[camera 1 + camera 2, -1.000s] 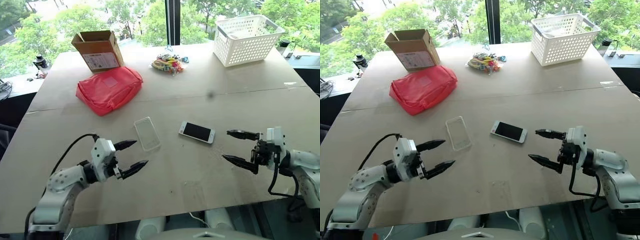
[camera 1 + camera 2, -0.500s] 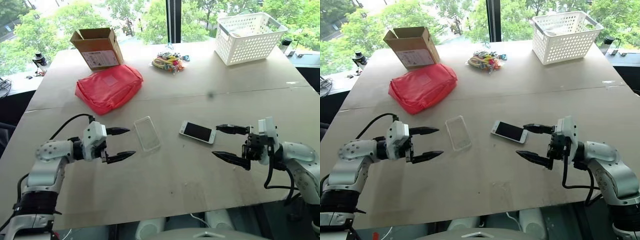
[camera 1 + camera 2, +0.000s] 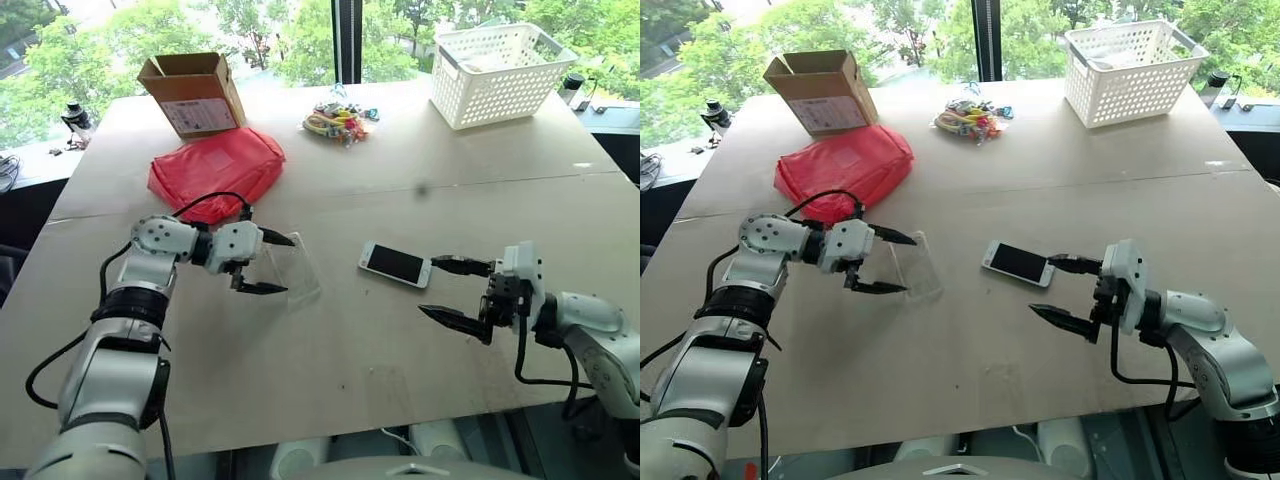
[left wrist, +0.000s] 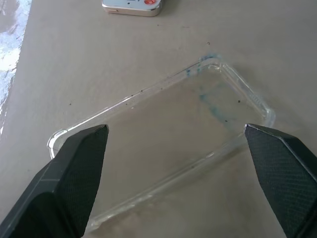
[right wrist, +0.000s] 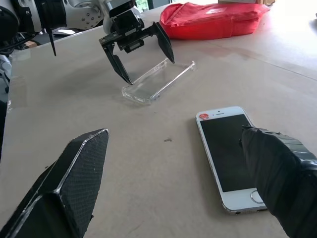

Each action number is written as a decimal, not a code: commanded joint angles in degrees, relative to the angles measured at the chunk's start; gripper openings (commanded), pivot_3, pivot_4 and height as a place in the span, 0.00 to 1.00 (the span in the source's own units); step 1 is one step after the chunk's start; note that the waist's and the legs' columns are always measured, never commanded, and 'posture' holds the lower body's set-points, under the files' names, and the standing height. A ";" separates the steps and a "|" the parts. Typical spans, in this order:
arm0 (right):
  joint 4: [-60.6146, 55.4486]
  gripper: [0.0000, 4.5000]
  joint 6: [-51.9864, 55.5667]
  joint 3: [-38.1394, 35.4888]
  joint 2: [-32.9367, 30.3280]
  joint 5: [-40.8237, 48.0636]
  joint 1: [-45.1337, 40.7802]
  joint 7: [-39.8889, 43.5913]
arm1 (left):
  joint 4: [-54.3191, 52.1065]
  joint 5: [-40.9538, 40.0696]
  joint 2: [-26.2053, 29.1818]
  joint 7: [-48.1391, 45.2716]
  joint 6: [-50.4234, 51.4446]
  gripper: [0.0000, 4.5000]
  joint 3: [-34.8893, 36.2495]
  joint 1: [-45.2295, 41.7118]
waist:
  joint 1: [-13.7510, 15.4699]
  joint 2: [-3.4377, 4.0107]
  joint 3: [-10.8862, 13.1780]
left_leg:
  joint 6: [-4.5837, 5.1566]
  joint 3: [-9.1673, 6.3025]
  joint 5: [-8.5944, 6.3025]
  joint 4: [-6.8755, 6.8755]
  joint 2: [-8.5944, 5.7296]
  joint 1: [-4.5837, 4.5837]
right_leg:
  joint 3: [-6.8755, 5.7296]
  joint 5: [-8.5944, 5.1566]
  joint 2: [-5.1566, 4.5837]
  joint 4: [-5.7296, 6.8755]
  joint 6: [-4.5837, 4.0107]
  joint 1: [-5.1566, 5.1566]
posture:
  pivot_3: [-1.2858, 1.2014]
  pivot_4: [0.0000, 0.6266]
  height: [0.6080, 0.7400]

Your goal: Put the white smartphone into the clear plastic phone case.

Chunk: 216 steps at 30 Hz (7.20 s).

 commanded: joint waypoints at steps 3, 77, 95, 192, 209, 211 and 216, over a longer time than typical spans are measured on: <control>-3.00 1.00 -0.79 -0.96 0.21 0.44 0.90 -1.13 | 9.84 5.76 0.51 -1.97 -7.86 0.99 -4.94 -6.03 | -0.03 -0.01 -0.01 | 0.01 0.01 0.00 0.04 -0.01 0.04 | 0.01 0.00 0.01 0.07 0.00 0.04 | 0.52 0.24 1.00; -3.05 1.00 -2.09 -0.65 0.86 -1.41 2.77 -1.84 | 13.75 -6.50 -4.83 -1.97 -11.62 0.37 -12.63 -12.58 | -0.29 -0.16 0.08 | 0.02 -0.42 0.00 0.72 -0.13 -0.05 | -0.23 -0.02 0.02 0.77 0.01 0.10 | 0.52 0.24 1.00; -3.24 1.00 -1.94 -0.01 1.27 -1.58 2.63 -2.59 | 22.42 7.21 -12.05 4.19 -13.46 0.37 -9.07 -16.16 | 0.19 -0.17 0.07 | 0.02 -0.45 0.01 0.91 -0.18 -0.05 | -0.27 -0.02 0.00 0.90 0.02 0.14 | 0.52 0.24 1.00; 38.24 1.00 -15.33 8.52 5.21 -17.24 -22.88 6.78 | -67.94 -18.24 -6.20 34.09 74.67 1.00 1.20 11.41 | -1.56 -0.09 0.10 | -0.10 -0.28 0.07 0.70 -0.11 0.30 | 0.34 -0.04 0.02 0.96 0.02 0.11 | 0.52 0.24 1.00; 51.90 1.00 -23.73 11.67 6.92 -23.48 -26.06 13.07 | -73.63 -13.33 3.41 37.61 63.56 1.00 4.68 28.13 | -0.81 -0.08 0.10 | -0.12 -0.39 0.07 0.21 -0.16 0.14 | 0.17 -0.03 -0.22 0.50 0.03 -0.01 | 0.52 0.24 1.00; 53.54 1.00 -24.98 11.77 6.86 -24.30 -26.13 13.01 | -72.94 -12.78 3.23 37.96 62.84 1.00 4.20 28.32 | -0.78 -0.08 0.09 | -0.13 -0.36 0.07 0.21 -0.17 0.17 | 0.19 -0.03 -0.23 0.50 0.03 0.01 | 0.52 0.24 1.00; 56.63 0.91 -27.88 13.01 6.43 -26.86 -25.87 13.07 | -72.34 -12.34 2.54 38.18 62.43 1.00 3.46 27.70 | -0.64 -0.10 0.08 | -0.06 -0.36 0.04 0.21 -0.19 0.34 | 0.19 -0.03 -0.23 0.51 0.03 0.18 | 0.52 0.24 1.00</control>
